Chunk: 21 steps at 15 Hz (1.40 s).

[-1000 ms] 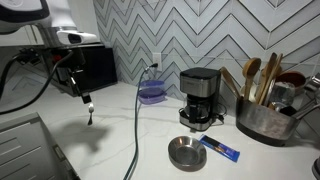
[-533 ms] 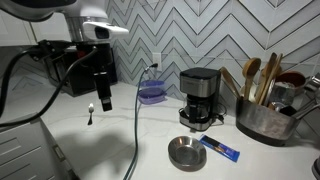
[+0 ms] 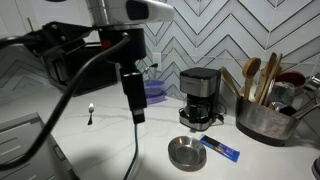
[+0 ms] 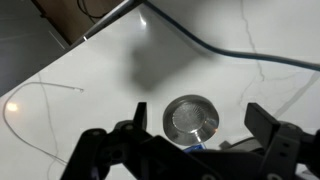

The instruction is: Move the coffee maker cord to the left

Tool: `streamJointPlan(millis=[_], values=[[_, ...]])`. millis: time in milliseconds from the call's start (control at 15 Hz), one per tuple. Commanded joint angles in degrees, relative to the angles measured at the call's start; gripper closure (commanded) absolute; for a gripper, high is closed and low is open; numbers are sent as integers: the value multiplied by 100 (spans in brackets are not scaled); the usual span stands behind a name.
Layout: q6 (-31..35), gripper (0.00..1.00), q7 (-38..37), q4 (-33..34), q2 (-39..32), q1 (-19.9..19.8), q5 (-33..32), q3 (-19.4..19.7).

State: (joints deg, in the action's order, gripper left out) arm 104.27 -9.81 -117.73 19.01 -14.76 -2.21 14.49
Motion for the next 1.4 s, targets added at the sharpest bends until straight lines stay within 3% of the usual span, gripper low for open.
streamJointPlan(millis=[0, 67, 133, 800, 1067, 1333], values=[[433, 0, 812, 581, -714, -71, 224, 401], [657, 0, 863, 756, -962, -58, 433, 486], [434, 0, 574, 372, -437, -106, 144, 302], [486, 0, 615, 468, -538, -109, 165, 284], [601, 0, 313, 1179, -1390, -129, 501, 405], [457, 0, 273, 2258, -2601, -264, 1598, 583]])
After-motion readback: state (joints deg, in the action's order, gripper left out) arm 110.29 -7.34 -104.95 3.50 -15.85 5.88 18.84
